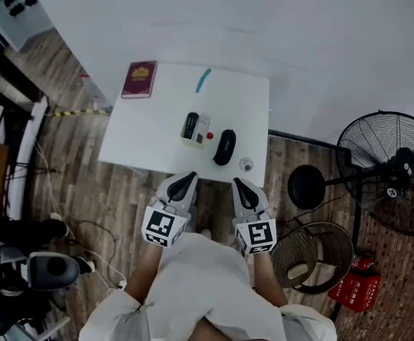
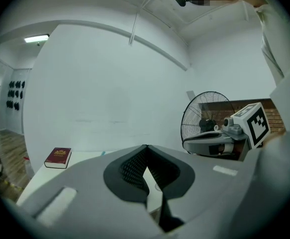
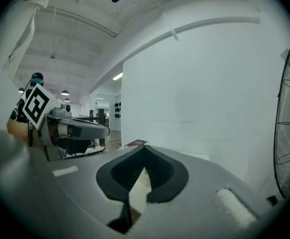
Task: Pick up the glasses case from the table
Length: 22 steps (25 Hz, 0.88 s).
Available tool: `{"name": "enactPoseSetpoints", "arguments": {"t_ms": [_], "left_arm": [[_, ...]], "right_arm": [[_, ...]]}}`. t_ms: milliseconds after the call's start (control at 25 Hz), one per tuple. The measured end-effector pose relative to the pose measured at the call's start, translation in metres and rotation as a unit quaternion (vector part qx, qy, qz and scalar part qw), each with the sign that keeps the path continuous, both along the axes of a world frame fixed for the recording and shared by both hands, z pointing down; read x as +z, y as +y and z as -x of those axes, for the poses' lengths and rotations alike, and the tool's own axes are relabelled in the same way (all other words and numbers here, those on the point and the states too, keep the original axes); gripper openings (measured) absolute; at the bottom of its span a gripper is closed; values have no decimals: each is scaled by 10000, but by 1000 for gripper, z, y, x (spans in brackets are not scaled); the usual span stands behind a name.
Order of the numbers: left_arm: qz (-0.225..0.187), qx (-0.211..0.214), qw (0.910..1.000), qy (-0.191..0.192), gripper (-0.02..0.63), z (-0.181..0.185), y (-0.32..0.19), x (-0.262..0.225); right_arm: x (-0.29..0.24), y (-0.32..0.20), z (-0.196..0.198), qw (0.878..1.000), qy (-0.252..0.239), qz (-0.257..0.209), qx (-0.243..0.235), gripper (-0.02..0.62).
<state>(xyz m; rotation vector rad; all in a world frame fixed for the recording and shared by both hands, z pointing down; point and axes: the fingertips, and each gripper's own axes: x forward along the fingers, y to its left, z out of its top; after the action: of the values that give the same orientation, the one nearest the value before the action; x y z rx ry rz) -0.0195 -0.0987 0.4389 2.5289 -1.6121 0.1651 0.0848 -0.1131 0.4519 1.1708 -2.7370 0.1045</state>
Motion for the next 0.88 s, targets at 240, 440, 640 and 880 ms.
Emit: {"name": "enactPoseSetpoints", "arguments": {"t_ms": [240, 440, 640, 880], "left_arm": [[79, 211, 9997, 94, 18, 13, -49, 7], [162, 361, 9991, 169, 18, 29, -90, 12], [329, 600, 9975, 150, 18, 38, -124, 20], [526, 1030, 9932, 108, 18, 36, -156, 37]], "right_arm": [[5, -45, 10, 9996, 88, 88, 256, 5], [10, -82, 24, 9987, 175, 181, 435, 5], [23, -115, 32, 9961, 313, 447, 691, 5], [48, -141, 31, 9898, 467, 825, 1060, 6]]}}
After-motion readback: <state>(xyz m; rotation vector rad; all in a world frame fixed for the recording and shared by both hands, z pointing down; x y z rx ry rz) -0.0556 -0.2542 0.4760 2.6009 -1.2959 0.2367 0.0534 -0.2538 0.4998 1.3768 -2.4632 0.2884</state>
